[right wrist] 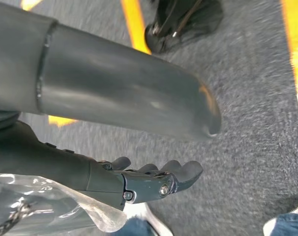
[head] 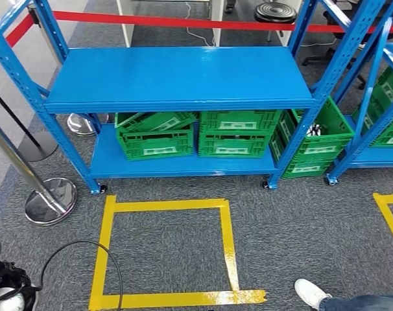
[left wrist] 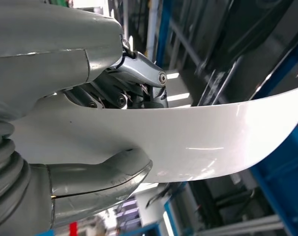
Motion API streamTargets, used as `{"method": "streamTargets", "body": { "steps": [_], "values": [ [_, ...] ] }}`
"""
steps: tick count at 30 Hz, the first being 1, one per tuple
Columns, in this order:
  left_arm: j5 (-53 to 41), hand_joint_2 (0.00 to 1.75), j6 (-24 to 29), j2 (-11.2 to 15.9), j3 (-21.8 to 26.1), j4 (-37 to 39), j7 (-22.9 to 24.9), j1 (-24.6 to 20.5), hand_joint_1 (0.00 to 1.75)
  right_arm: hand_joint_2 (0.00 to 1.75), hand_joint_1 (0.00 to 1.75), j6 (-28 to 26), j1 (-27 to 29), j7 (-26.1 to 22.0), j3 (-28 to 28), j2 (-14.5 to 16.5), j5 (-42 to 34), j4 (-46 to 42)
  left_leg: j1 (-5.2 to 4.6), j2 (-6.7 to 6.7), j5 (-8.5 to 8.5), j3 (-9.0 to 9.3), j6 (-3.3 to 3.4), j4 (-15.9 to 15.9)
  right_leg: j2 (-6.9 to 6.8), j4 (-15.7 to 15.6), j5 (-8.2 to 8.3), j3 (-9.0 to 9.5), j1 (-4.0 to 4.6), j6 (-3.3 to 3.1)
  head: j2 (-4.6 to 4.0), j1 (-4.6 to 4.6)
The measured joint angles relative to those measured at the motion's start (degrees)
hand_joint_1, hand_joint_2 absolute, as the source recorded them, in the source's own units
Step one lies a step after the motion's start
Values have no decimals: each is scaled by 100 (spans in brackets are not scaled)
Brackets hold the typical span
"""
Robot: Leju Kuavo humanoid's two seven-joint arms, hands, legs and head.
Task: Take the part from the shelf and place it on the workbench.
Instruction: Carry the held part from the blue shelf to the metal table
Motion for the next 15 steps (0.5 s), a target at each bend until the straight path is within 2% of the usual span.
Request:
{"method": "streamTargets", "body": {
  "steps": [1, 3, 4, 5, 7, 8, 9, 10, 11, 12, 13, 14, 15],
  "values": [
    [10, 175, -1, -38, 29, -11, -40, 2, 175, 0, 0, -26, 9, 13, 1, 1, 69, -1, 0, -56, 12, -14, -10, 8, 41, -321, 183, 189, -3, -12, 0, -1],
    [26, 175, -2, -94, 67, -36, -65, -2, 175, 0, 0, -52, 17, 24, -1, -1, 123, -1, -11, -171, 31, -46, -40, 41, 297, -1136, 503, 641, -26, -54, 0, -1],
    [56, 175, -2, -118, 80, -48, -71, -6, 175, 0, 0, -66, 19, 34, -1, -1, 159, 0, -18, -227, 43, -74, -65, 62, 410, -1423, 567, 796, -37, -71, 0, -4],
    [125, 175, -2, -135, 92, -59, -77, -8, 175, 0, 0, -93, 26, 61, 1, -1, 226, 3, -22, -285, 61, -109, -99, 79, 478, -1561, 569, 875, -44, -84, 0, -7],
    [363, 175, -1, -152, 121, -79, -101, 0, 175, 0, 0, -165, 48, 142, 10, 4, 422, 16, -21, -412, 109, -174, -176, 93, 382, -1606, 559, 902, -51, -114, 0, -11],
    [491, 175, -1, -152, 138, -90, -120, 8, 175, 0, 0, -205, 59, 186, 15, 6, 524, 26, -24, -408, 97, -208, -210, 119, 306, -1614, 580, 903, -61, -143, 0, -13],
    [590, 175, -1, -151, 152, -102, -141, 8, 175, 0, 0, -237, 68, 219, 19, 9, 599, 34, -31, -323, 21, -261, -238, 221, 227, -1628, 602, 899, -73, -175, 0, -30],
    [661, 175, -1, -150, 163, -114, -162, 4, 175, 0, 0, -261, 78, 245, 21, 12, 657, 41, -37, -190, -124, -358, -266, 437, 138, -1644, 620, 894, -84, -204, 0, -49],
    [705, 175, -1, -151, 168, -122, -176, 2, 175, 0, 0, -277, 88, 262, 21, 11, 692, 45, -34, -23, -325, -497, -294, 769, 51, -1646, 627, 889, -80, -220, 0, -68],
    [732, 175, 0, -152, 170, -127, -187, 1, 175, 0, 0, -284, 103, 274, 21, 12, 712, 48, -26, 90, -529, -659, -322, 1171, -36, -1645, 629, 879, -73, -228, 0, -85],
    [748, 175, -1, -153, 171, -128, -194, 5, 175, 0, 0, -284, 116, 281, 21, 12, 724, 50, -15, 141, -676, -798, -346, 1529, -128, -1641, 628, 869, -67, -230, 0, -88],
    [756, 175, -1, -154, 173, -128, -198, 10, 175, 0, 0, -284, 125, 285, 21, 13, 729, 52, -5, 162, -722, -860, -360, 1730, -217, -1637, 627, 863, -64, -230, 0, -89],
    [758, 175, -2, -154, 176, -128, -201, 13, 175, 0, 0, -284, 129, 287, 21, 13, 731, 54, 1, 177, -659, -822, -367, 1714, -302, -1634, 626, 861, -62, -229, 0, -89]
  ]
}}
